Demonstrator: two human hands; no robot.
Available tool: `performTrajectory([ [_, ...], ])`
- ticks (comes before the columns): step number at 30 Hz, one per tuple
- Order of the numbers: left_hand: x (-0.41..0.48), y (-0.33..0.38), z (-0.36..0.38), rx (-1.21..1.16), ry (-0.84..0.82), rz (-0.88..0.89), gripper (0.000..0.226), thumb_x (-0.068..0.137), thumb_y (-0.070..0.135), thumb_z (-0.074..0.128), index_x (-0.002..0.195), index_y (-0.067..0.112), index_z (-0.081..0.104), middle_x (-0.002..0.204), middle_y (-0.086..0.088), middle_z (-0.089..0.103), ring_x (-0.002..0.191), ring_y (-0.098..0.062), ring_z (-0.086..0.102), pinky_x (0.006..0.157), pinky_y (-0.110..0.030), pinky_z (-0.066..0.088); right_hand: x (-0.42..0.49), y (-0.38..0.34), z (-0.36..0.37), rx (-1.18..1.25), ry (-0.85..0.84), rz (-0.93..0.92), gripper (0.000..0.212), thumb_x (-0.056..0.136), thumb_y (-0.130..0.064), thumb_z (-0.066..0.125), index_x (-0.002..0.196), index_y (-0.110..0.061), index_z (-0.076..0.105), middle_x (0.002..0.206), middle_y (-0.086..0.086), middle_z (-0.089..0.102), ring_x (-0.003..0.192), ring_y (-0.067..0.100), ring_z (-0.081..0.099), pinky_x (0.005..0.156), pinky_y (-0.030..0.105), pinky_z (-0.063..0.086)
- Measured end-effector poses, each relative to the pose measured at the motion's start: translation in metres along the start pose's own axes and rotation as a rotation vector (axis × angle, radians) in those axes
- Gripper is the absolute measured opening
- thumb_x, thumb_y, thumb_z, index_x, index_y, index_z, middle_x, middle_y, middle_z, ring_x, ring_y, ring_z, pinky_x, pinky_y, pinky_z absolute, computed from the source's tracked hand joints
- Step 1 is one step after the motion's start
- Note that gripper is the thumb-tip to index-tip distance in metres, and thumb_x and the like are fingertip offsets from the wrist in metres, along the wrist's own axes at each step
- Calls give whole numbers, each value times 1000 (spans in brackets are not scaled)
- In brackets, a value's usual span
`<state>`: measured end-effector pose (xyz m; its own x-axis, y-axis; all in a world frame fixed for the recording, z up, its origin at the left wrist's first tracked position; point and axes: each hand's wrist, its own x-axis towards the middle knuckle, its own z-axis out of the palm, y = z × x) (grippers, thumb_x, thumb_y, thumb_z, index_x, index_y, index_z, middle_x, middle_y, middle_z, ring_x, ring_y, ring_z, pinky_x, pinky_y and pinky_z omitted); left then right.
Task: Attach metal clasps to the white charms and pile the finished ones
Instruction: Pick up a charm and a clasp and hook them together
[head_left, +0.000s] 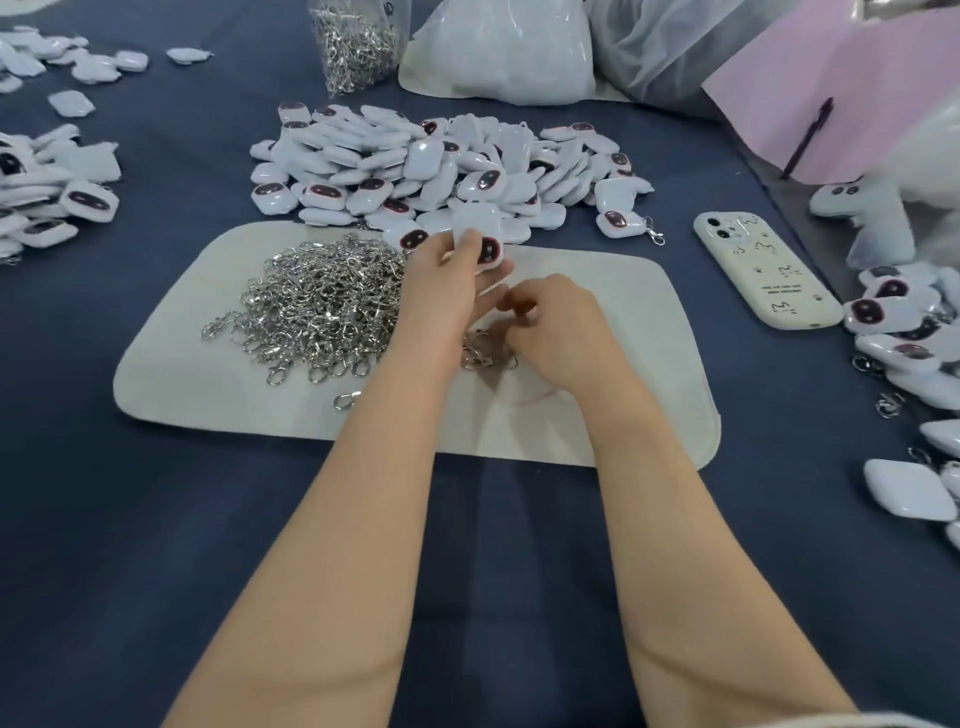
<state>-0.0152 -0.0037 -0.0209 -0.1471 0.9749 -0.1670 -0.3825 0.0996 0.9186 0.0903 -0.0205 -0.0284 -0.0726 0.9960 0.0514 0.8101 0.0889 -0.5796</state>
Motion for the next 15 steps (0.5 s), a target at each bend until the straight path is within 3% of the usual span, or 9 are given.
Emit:
performTrajectory([
  [3, -1, -7, -9, -29, 12, 8, 19, 100, 14, 42, 89, 7, 56, 83, -7, 65, 70, -13, 68, 67, -20, 57, 5, -5, 1, -61, -56, -59, 11, 80, -11, 60, 89, -17, 64, 85, -1, 52, 80, 19, 50, 67, 27, 35],
  [7, 6, -9, -16, -77, 7, 27, 18, 100, 15, 45, 89, 8, 58, 83, -7, 67, 67, -11, 69, 68, -23, 58, 9, 3, 2, 7, -41, -51, 9, 82, -13, 61, 80, -19, 55, 79, -5, 54, 80, 17, 54, 70, 27, 41],
  [10, 10, -9, -14, -32, 12, 28, 17, 99, 15, 45, 89, 8, 57, 87, -8, 67, 68, -12, 68, 68, -23, 58, 10, 11, -2, 455, 162, 113, 13, 86, -15, 61, 77, -18, 51, 77, 1, 65, 61, 7, 57, 56, 23, 49],
  [12, 10, -10, -13, 52, -1, 46, 16, 99, 15, 46, 89, 9, 57, 90, -9, 66, 69, -11, 67, 67, -22, 57, 11, 12, -5, 759, 277, 191, 15, 88, -10, 58, 78, -17, 50, 72, 0, 68, 54, 3, 57, 57, 20, 49],
  [15, 8, -11, -10, 178, -20, 110, 13, 98, 11, 46, 91, 13, 57, 89, -6, 65, 69, -12, 66, 67, -21, 57, 12, 9, -2, 964, 301, 194, 15, 88, -6, 58, 82, -17, 51, 66, -5, 68, 55, 4, 60, 56, 18, 45],
])
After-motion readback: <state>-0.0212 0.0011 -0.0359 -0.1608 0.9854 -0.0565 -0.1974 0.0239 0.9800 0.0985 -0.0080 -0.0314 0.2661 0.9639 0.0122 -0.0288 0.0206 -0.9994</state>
